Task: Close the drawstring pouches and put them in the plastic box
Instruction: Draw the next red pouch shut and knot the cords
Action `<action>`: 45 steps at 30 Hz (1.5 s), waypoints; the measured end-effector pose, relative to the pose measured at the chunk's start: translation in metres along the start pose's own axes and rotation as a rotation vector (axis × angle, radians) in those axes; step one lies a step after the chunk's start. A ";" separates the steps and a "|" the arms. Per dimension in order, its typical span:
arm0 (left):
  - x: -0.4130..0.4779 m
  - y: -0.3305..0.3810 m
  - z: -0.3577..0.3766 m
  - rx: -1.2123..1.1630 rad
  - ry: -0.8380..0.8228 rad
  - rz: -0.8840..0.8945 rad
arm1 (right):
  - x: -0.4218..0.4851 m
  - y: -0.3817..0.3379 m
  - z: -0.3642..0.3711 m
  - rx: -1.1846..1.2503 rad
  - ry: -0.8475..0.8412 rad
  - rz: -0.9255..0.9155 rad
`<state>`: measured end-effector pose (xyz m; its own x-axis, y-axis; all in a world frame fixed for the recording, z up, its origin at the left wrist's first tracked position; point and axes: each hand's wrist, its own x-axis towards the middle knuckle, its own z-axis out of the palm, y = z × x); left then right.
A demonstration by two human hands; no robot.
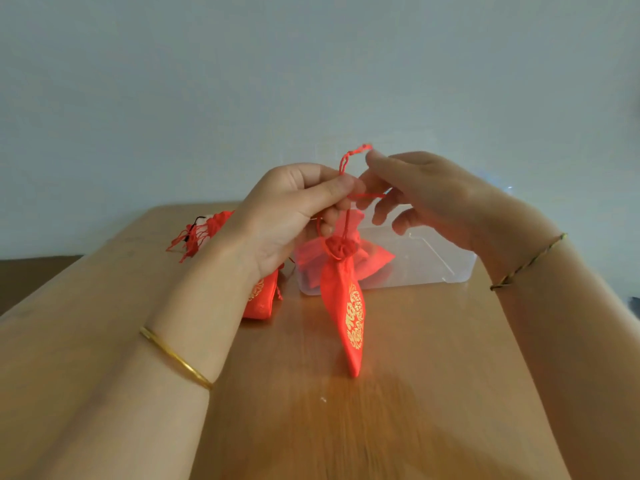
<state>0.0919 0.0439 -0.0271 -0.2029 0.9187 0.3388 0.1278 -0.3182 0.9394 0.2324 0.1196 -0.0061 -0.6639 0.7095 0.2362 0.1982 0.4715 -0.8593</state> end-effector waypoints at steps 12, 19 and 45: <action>0.000 0.004 -0.003 -0.100 0.096 -0.023 | -0.006 -0.004 -0.007 0.005 -0.222 -0.064; -0.005 0.010 -0.005 -0.033 0.005 -0.001 | -0.010 -0.007 -0.017 -0.170 -0.182 -0.055; 0.000 0.001 -0.003 0.336 0.236 0.322 | -0.001 0.008 -0.002 0.322 -0.127 0.016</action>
<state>0.0888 0.0427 -0.0260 -0.3105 0.6964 0.6470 0.5166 -0.4477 0.7298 0.2361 0.1242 -0.0119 -0.7511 0.6351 0.1803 -0.0147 0.2570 -0.9663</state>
